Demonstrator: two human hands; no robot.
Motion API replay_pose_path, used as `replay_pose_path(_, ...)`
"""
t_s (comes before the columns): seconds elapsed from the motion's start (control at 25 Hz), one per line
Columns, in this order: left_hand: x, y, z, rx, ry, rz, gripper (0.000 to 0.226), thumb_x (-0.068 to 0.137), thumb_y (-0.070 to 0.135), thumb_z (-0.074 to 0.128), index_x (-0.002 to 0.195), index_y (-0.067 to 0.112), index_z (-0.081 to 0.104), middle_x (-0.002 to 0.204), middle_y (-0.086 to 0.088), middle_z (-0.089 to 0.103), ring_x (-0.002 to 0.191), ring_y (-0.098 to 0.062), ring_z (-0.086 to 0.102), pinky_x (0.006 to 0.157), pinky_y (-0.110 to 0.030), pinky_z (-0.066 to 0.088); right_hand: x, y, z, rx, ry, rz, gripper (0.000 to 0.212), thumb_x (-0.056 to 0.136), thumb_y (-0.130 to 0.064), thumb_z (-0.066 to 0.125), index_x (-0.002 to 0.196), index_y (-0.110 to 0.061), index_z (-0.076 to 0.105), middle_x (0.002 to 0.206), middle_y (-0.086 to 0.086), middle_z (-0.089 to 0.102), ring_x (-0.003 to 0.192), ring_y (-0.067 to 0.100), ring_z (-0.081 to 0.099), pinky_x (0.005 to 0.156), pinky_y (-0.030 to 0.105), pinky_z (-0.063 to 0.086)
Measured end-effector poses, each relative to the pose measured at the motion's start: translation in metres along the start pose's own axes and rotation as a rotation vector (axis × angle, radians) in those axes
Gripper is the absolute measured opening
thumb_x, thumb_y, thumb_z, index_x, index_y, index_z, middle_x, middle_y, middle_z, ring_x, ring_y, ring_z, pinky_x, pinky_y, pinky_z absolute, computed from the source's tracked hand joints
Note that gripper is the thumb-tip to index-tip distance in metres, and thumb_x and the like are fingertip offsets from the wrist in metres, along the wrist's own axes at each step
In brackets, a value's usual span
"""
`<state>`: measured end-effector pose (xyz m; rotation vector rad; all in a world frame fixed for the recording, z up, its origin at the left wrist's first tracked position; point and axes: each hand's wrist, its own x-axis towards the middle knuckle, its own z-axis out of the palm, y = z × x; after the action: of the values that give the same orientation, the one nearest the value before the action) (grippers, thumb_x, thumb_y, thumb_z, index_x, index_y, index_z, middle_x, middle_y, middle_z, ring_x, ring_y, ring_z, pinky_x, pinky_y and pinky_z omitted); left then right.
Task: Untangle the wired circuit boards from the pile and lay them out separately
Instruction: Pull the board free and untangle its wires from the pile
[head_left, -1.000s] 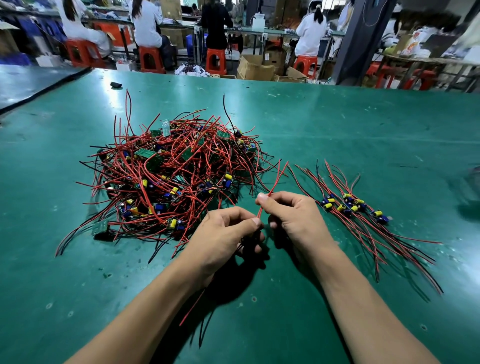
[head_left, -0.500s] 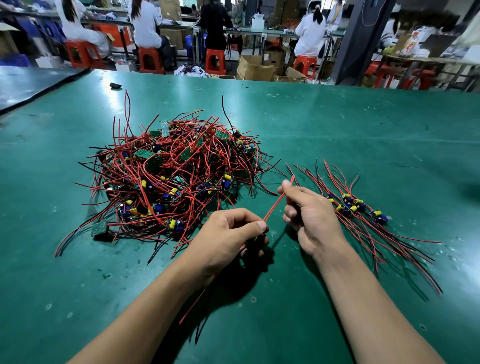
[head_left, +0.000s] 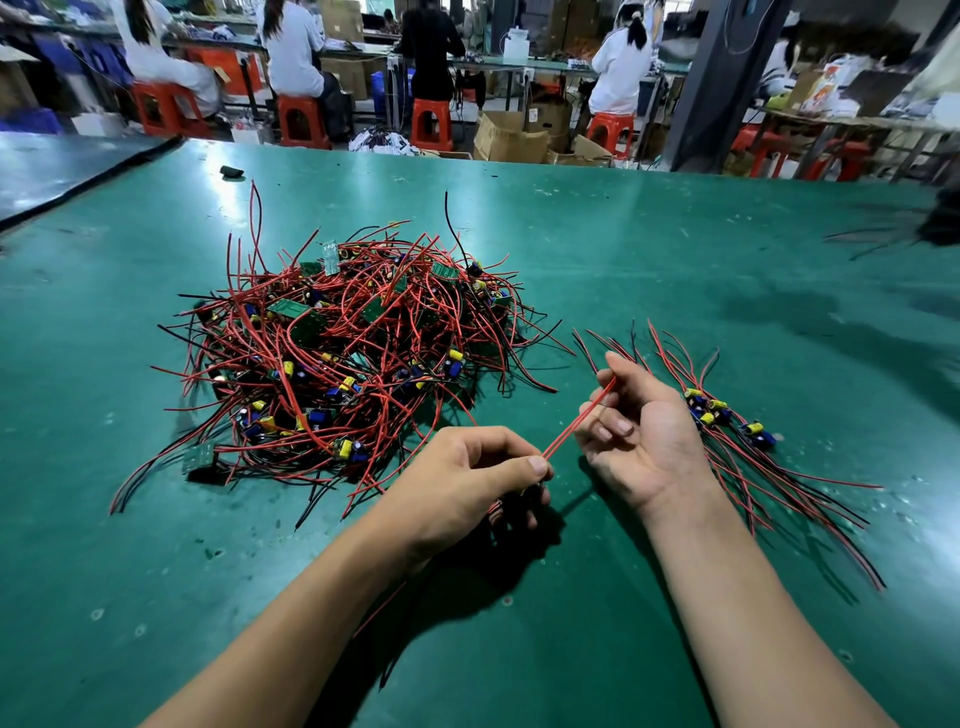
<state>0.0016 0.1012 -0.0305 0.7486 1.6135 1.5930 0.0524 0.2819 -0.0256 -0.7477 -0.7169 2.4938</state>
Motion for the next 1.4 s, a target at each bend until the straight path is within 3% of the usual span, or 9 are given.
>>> replay_pose_path(0.56,-0.002,0.000,-0.002,0.019,0.012,-0.018,0.011,0.092,0.011,0.065,0.085,0.006,0.072,0.072,-0.010,0.071,0.058,-0.019,0.064,0.054,-0.024,0.049,-0.005,-0.002,-0.001,-0.052,-0.037,-0.015,0.034,0.093,-0.024,0.064,0.062,-0.011,0.057,0.053,-0.004,0.038,0.030,0.004,0.027,0.033,0.017,0.025)
replay_pose_path(0.64,-0.002,-0.001,-0.003,0.007,0.052,-0.016,0.010,0.092,0.011,0.065,0.085,0.005,0.072,0.072,-0.011,0.071,0.058,-0.021,0.063,0.059,-0.027,0.049,-0.007,0.001,0.000,-0.186,-0.041,-0.080,0.032,0.090,-0.035,0.069,0.071,-0.010,0.061,0.057,-0.004,0.041,0.034,0.003,0.029,0.037,0.016,0.026)
replay_pose_path(0.72,-0.001,-0.003,-0.003,-0.038,0.114,-0.022,0.011,0.092,0.011,0.065,0.084,0.006,0.071,0.073,-0.012,0.071,0.058,-0.022,0.064,0.063,-0.030,0.049,-0.009,0.008,0.001,-0.412,-0.080,-0.148,0.044,0.078,-0.053,0.073,0.083,-0.009,0.070,0.063,-0.004,0.051,0.040,0.005,0.034,0.044,0.019,0.027)
replay_pose_path(0.84,0.001,-0.002,-0.002,-0.180,0.219,-0.019,0.013,0.092,0.008,0.063,0.085,0.003,0.073,0.071,-0.015,0.070,0.053,-0.020,0.063,0.052,-0.025,0.052,-0.018,0.028,0.004,-0.748,-0.269,-0.087,0.062,0.068,-0.070,0.077,0.094,-0.014,0.077,0.069,-0.002,0.059,0.047,0.011,0.045,0.051,0.022,0.032)
replay_pose_path(0.96,0.001,-0.001,-0.003,-0.244,0.265,0.009,0.016,0.093,0.008,0.061,0.089,0.004,0.076,0.069,-0.016,0.070,0.050,-0.018,0.063,0.046,-0.024,0.052,-0.027,0.047,0.006,-0.875,-0.432,-0.031,0.045,0.082,-0.054,0.074,0.100,-0.013,0.077,0.065,0.006,0.063,0.050,0.015,0.053,0.045,0.021,0.041)
replay_pose_path(1.16,0.002,-0.002,-0.002,-0.202,0.217,-0.006,0.018,0.092,0.005,0.063,0.080,0.006,0.076,0.073,-0.017,0.071,0.053,-0.021,0.063,0.050,-0.025,0.053,-0.025,0.034,0.003,-0.800,-0.357,-0.019,0.031,0.093,-0.034,0.069,0.096,-0.004,0.076,0.058,0.011,0.056,0.043,0.017,0.054,0.040,0.020,0.040)
replay_pose_path(1.4,0.000,-0.004,-0.004,-0.158,0.157,-0.036,0.011,0.089,0.008,0.067,0.084,0.002,0.074,0.074,-0.016,0.071,0.057,-0.022,0.062,0.057,-0.026,0.053,-0.011,0.025,0.000,-0.874,-0.149,-0.250,0.032,0.097,-0.034,0.065,0.081,-0.009,0.075,0.050,-0.009,0.052,0.035,0.007,0.036,0.039,0.016,0.024)
